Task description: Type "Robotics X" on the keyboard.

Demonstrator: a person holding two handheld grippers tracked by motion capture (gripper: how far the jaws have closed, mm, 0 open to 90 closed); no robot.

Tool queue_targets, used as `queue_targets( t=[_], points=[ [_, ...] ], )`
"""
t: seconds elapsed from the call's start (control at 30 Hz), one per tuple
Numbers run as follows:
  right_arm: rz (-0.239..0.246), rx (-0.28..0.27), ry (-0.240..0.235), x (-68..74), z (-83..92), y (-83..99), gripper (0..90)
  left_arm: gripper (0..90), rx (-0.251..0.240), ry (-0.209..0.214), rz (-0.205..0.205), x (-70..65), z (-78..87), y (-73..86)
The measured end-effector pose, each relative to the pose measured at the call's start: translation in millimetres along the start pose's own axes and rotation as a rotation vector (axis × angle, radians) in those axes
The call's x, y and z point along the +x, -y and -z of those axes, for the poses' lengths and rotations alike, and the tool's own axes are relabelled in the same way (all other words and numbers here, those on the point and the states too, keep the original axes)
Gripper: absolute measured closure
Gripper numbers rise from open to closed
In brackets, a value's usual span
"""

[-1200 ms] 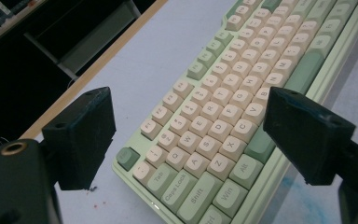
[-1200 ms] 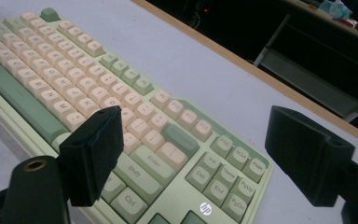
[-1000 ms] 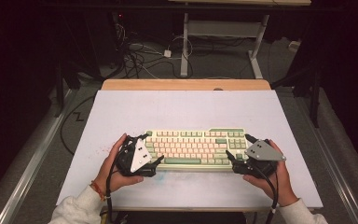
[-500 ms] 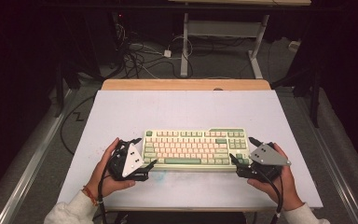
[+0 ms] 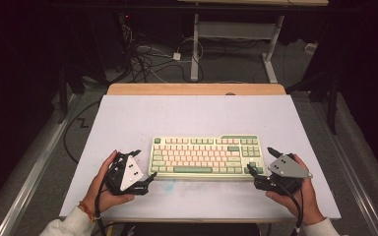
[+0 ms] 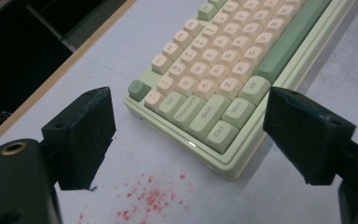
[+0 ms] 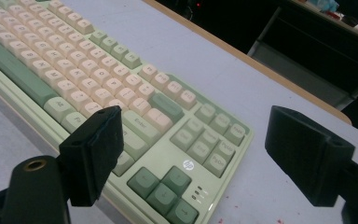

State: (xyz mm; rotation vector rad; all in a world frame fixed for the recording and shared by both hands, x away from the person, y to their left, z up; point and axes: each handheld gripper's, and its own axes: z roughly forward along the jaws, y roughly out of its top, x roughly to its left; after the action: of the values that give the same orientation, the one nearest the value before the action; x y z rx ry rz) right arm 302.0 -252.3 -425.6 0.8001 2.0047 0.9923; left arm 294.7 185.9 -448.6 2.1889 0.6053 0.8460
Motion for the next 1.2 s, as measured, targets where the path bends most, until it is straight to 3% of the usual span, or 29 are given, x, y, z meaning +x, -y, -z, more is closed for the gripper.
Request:
queue_targets(
  t=[0.33,0.63,0.8,1.0,1.2],
  points=[
    [-0.009,0.025,0.024,-4.9,0.2,15.6,19.4,15.6,0.045,-0.005,0.029,3.5,3.2,21.8],
    [-0.071,0.04,0.033,-11.7,2.4,34.3,19.4,15.6,0.083,0.002,0.053,4.2,1.8,34.9],
    [-0.104,0.064,0.013,-12.0,1.8,45.1,19.4,15.6,0.109,0.013,0.053,-0.2,-1.3,40.0],
    [-0.109,0.054,0.014,-11.8,2.5,45.2,19.5,15.6,0.114,0.013,0.05,-0.1,-0.6,39.4],
    [-0.073,0.058,0.003,-6.8,1.4,45.2,19.4,15.6,0.094,0.009,0.058,1.1,2.7,39.8]
  ],
)
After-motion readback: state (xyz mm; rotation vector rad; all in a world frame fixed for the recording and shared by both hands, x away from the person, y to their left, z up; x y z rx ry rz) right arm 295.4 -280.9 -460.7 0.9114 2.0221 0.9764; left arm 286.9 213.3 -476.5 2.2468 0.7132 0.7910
